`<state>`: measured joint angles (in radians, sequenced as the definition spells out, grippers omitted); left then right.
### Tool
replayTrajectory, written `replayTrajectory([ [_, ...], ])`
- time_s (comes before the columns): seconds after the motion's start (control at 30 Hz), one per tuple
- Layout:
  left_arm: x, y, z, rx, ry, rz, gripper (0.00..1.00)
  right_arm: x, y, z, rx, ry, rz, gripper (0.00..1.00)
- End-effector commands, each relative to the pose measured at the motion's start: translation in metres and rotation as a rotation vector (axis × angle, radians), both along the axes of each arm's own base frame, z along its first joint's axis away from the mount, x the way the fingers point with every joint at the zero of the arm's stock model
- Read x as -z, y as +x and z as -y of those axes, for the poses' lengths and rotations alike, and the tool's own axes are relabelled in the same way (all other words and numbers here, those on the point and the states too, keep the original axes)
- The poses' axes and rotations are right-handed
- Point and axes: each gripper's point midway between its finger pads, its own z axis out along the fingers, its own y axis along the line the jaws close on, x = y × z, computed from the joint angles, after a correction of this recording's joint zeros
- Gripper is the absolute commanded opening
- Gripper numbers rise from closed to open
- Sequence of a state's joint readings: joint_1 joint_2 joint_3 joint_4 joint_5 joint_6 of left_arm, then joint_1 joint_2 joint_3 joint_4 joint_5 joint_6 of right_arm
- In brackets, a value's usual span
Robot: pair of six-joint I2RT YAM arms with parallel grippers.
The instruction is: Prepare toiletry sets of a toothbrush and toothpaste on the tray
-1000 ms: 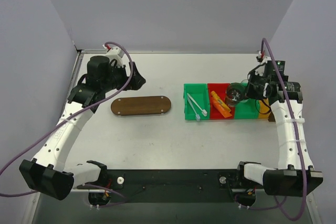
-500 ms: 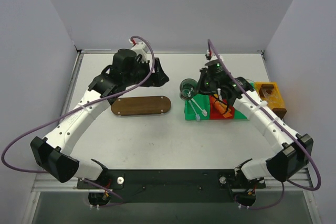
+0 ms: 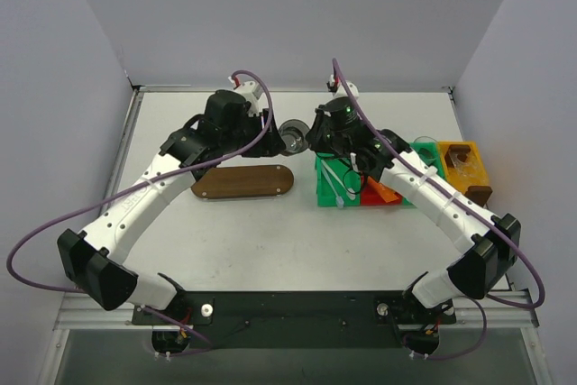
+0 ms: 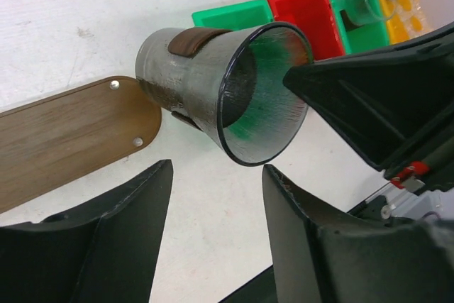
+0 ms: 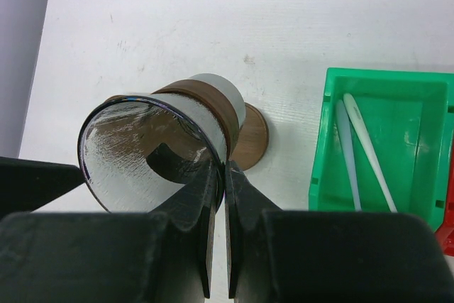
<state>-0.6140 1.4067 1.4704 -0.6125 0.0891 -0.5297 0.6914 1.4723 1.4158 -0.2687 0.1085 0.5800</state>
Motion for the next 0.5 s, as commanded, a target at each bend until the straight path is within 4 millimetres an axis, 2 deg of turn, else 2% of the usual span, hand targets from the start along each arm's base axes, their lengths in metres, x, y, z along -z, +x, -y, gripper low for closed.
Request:
replayTrajectory([
  [0.0, 0.004, 0.003, -0.001, -0.022, 0.062, -0.007, 0.60, -0.054, 0.007, -0.018, 0.013, 0.125, 0.136, 0.00],
  [0.23, 0.012, 0.006, 0.003, -0.030, 0.072, -0.028, 0.47, -0.050, -0.007, -0.029, -0.022, 0.112, 0.137, 0.00],
  [0.47, 0.022, 0.009, -0.007, -0.083, 0.123, -0.059, 0.43, -0.046, -0.015, -0.038, -0.048, 0.095, 0.137, 0.00],
])
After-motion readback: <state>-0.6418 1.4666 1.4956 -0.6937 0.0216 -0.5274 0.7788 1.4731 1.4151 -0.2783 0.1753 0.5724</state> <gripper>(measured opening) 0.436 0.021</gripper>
